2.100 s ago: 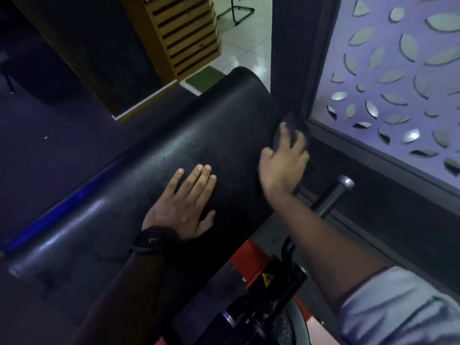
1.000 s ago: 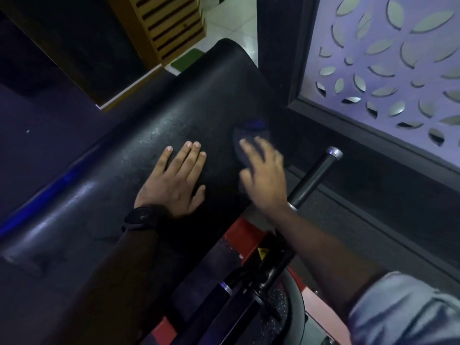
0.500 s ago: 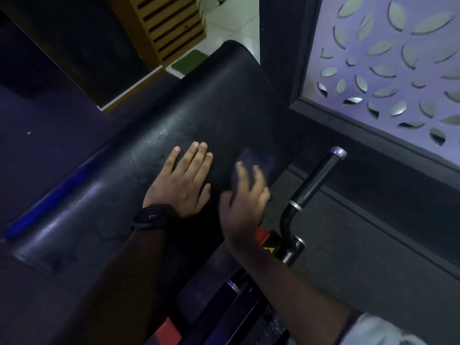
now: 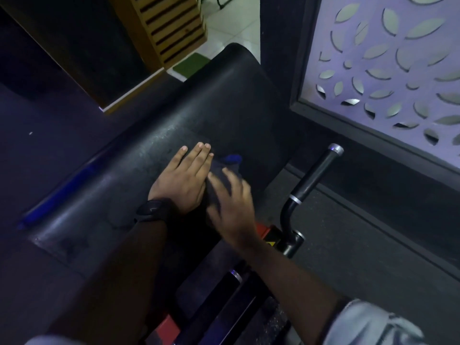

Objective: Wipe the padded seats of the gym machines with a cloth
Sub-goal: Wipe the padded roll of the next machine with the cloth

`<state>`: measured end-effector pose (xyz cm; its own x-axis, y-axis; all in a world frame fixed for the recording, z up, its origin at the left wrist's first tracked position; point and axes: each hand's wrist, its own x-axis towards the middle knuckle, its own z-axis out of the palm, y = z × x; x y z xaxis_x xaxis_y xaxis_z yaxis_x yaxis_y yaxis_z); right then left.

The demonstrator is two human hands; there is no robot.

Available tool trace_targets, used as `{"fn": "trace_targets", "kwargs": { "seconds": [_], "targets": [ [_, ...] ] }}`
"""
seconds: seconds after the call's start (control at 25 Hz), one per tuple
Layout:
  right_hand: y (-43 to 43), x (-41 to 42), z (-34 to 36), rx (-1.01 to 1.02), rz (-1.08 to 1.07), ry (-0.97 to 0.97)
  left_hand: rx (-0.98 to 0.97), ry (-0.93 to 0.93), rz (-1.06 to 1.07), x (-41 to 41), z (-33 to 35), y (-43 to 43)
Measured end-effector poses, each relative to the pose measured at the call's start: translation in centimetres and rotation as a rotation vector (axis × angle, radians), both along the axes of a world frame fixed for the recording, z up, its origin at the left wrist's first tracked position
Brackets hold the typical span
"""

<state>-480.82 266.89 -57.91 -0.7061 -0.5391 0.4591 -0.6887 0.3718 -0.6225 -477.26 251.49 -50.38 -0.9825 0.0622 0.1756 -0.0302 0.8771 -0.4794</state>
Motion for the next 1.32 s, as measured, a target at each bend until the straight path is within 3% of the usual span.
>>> {"fn": "trace_targets", "kwargs": {
  "seconds": [0.04,0.12,0.16,0.2,0.32,0.36,0.48,0.52,0.64,0.8,0.92,1.08,1.24,1.32],
  "targets": [
    [-0.1,-1.0,0.1,-0.002,-0.070,-0.065,0.015,0.002,0.002,0.4,0.0,-0.1],
    [-1.8,-0.3,1.9,-0.077,-0.371,-0.447,0.054,0.001,0.031,1.9,-0.1,-0.1],
    [-2.9,1.1,3.4,-0.088,-0.438,-0.542,0.073,0.007,0.047,2.9,0.0,-0.2],
    [-3.4,2.3,4.0,-0.050,-0.414,-0.473,0.092,0.014,0.066,4.1,0.2,-0.3],
    [-2.9,2.4,3.5,0.062,0.019,-0.120,0.141,0.059,0.157,8.0,1.5,-1.7],
    [-3.1,1.3,3.8,0.026,0.012,-0.139,0.155,0.080,0.184,9.2,1.9,-2.2],
    [-5.4,2.3,6.9,-0.114,-0.210,-0.478,0.206,0.164,0.255,12.3,2.7,-2.9],
    [-6.2,3.6,8.0,-0.089,-0.177,-0.442,0.233,0.205,0.294,13.1,2.7,-3.1],
    [-7.2,4.9,8.6,0.004,0.153,-0.099,0.299,0.334,0.457,15.1,2.8,-3.7],
    [-8.8,3.8,10.1,0.038,0.317,0.103,0.370,0.552,0.653,15.8,1.2,-2.6],
    [-12.4,6.7,12.4,0.107,0.603,0.341,0.411,0.737,0.824,15.4,0.0,-1.4],
    [-16.7,10.2,14.9,0.270,0.649,0.427,0.431,0.868,1.076,16.7,-1.1,-1.4],
    [-18.7,11.3,15.8,0.341,0.795,0.688,0.425,0.882,1.042,17.7,-1.9,-1.4],
    [-20.4,7.9,17.2,0.461,0.638,0.624,0.408,0.846,1.019,17.3,-1.6,-1.6]
  ]
}}
